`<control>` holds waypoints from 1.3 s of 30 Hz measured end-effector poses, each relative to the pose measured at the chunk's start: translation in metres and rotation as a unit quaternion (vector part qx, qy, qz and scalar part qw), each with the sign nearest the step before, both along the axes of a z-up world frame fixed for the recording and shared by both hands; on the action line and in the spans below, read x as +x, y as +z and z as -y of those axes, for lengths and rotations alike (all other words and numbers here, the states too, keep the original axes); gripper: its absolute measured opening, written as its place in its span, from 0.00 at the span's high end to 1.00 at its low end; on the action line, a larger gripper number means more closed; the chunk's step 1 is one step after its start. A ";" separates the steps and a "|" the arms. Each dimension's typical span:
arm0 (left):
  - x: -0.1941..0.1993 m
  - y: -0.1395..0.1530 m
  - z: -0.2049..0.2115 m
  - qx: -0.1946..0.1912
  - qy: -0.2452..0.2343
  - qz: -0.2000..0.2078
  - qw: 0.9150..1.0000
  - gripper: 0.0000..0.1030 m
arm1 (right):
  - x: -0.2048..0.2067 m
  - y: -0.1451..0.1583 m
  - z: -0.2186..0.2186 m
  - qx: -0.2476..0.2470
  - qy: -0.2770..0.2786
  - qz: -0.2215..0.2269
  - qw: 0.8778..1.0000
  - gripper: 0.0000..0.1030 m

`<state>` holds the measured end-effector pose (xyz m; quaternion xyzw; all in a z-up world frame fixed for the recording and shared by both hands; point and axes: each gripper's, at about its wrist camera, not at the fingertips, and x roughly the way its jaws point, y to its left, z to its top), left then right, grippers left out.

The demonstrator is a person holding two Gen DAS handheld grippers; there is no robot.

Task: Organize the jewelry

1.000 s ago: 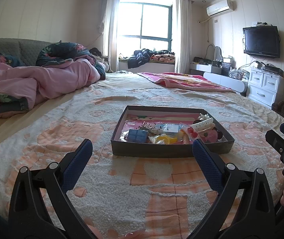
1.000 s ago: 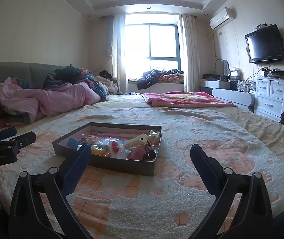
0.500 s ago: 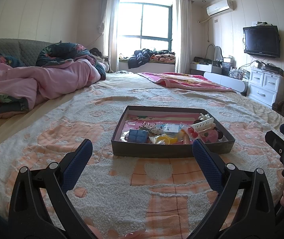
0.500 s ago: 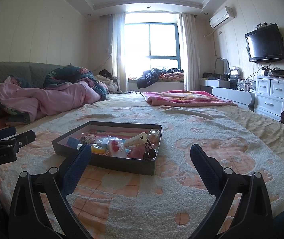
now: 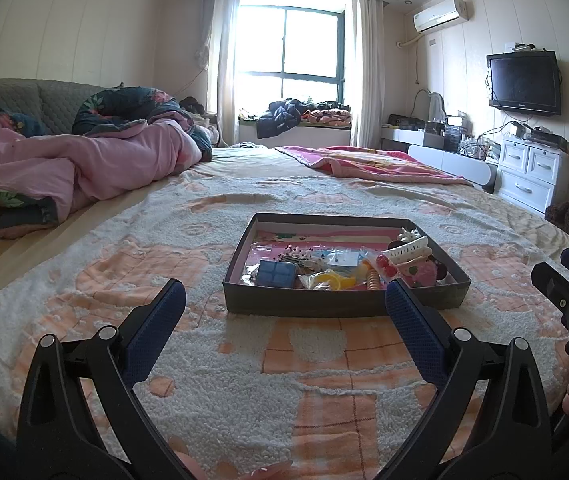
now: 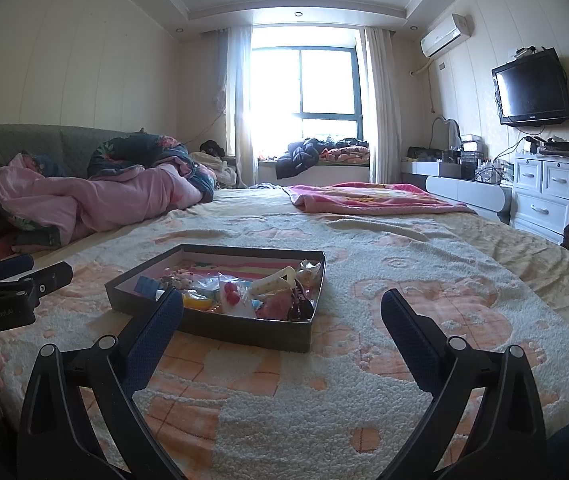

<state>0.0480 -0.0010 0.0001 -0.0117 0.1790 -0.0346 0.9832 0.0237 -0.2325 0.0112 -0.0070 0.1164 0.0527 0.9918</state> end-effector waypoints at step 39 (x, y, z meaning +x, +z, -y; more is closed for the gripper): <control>0.004 -0.002 -0.003 -0.002 0.004 -0.011 1.000 0.11 | 0.000 -0.003 -0.004 -0.006 0.001 -0.004 1.000 0.06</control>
